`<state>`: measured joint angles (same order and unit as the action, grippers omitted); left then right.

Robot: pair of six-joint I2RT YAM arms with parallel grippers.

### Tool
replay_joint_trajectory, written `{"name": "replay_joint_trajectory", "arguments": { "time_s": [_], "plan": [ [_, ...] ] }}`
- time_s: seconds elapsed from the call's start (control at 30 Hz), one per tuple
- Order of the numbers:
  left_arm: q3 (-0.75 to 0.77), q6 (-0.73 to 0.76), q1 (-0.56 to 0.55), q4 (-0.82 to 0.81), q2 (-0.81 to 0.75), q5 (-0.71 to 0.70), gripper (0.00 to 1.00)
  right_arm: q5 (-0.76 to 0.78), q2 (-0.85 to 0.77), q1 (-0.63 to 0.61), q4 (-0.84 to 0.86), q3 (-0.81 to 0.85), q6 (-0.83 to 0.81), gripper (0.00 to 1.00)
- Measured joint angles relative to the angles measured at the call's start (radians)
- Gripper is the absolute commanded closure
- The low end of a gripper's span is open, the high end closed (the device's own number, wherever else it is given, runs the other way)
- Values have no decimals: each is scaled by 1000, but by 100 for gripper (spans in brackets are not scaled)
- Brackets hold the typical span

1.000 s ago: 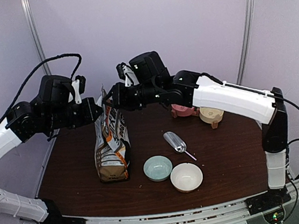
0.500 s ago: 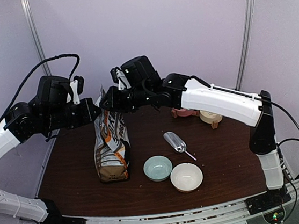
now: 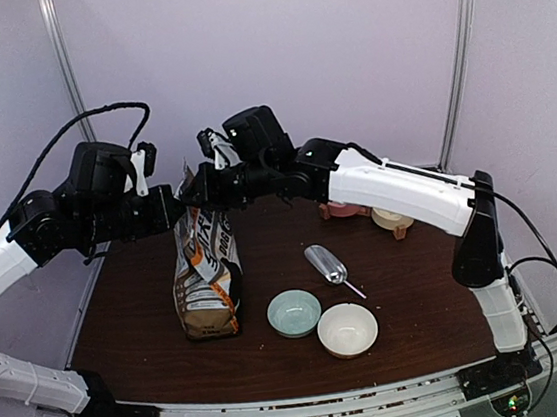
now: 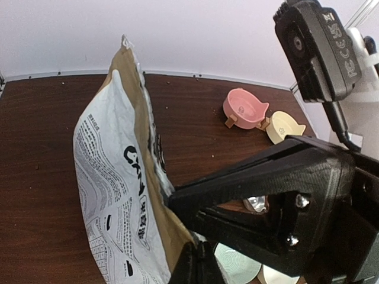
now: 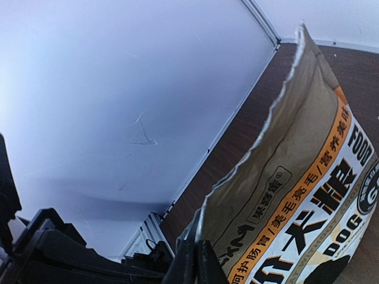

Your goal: Serve the pet food

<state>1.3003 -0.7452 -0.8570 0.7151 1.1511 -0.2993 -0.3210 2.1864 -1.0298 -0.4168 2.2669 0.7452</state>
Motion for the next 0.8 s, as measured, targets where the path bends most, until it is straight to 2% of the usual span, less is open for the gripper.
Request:
{"name": "replay_joint_trajectory", "arguments": {
  "time_s": [0.2, 0.47, 0.8],
  "plan": [
    [0, 7, 0, 4, -1, -9, 100, -9, 2, 2, 3, 1, -53, 100],
    [-15, -10, -6, 10, -18, -48, 100, 166, -19, -31, -48, 1, -190, 100],
    [-16, -22, -6, 12, -27, -93, 100, 272, -29, -41, -155, 0, -253, 100]
  ]
}}
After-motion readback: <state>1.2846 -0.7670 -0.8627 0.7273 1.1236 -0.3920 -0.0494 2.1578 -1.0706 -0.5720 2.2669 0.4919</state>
